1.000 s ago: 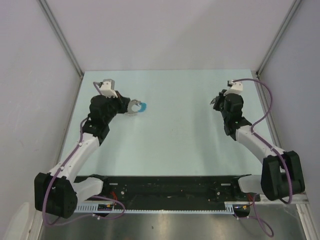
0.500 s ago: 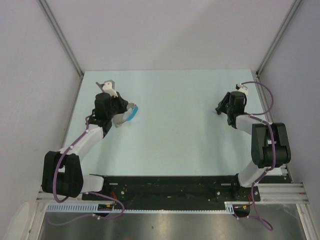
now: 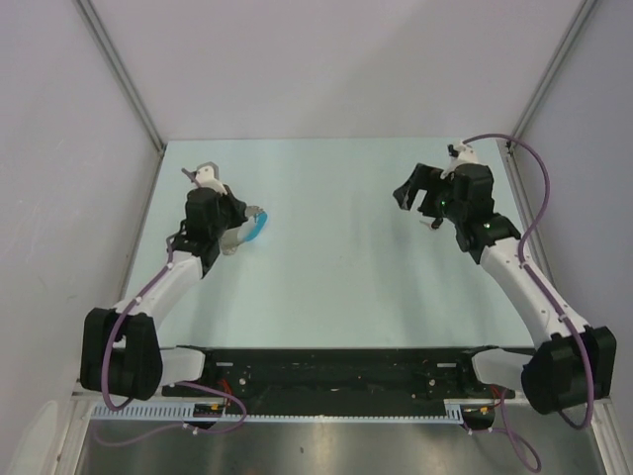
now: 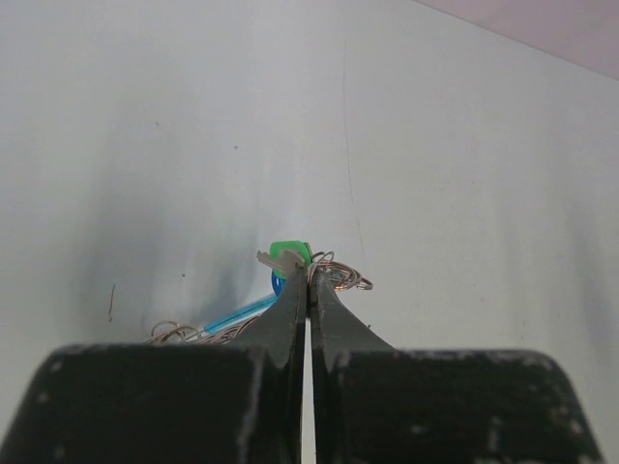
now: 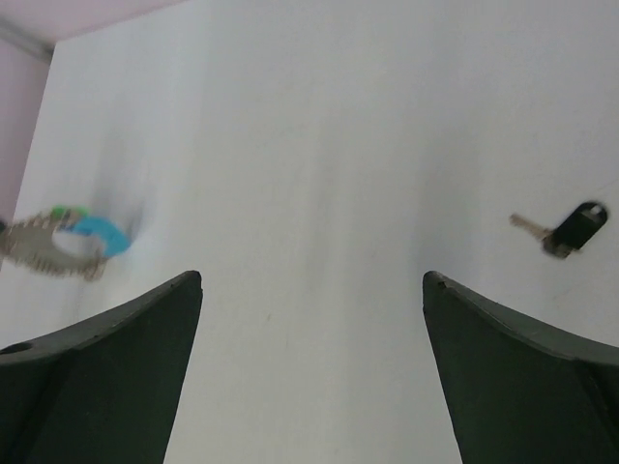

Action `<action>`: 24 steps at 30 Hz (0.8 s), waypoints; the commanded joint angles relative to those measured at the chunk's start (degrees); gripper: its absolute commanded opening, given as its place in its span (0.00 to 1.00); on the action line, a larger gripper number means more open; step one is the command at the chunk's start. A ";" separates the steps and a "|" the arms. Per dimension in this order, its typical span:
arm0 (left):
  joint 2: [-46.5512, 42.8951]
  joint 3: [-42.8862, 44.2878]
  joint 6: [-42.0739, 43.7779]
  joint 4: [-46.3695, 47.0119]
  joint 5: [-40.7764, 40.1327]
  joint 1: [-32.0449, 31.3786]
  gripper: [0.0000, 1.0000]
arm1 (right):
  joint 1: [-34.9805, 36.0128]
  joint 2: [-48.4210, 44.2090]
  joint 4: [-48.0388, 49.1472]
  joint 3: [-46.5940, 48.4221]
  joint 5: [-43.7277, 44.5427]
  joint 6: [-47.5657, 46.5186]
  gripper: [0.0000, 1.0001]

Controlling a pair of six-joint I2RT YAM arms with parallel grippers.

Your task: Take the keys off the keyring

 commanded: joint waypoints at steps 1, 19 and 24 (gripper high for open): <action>-1.23 -4.01 -1.93 -8.56 -3.14 0.56 0.00 | 7.85 -5.71 -14.37 0.02 -2.86 -2.52 1.00; -3.79 -13.25 -6.34 -6.01 0.38 0.47 0.00 | 12.01 -15.30 -12.81 -5.08 -5.05 -1.74 1.00; 1.67 -10.09 -5.45 -5.92 2.99 0.73 0.03 | 12.01 -15.47 -11.84 -5.17 -7.34 -0.51 1.00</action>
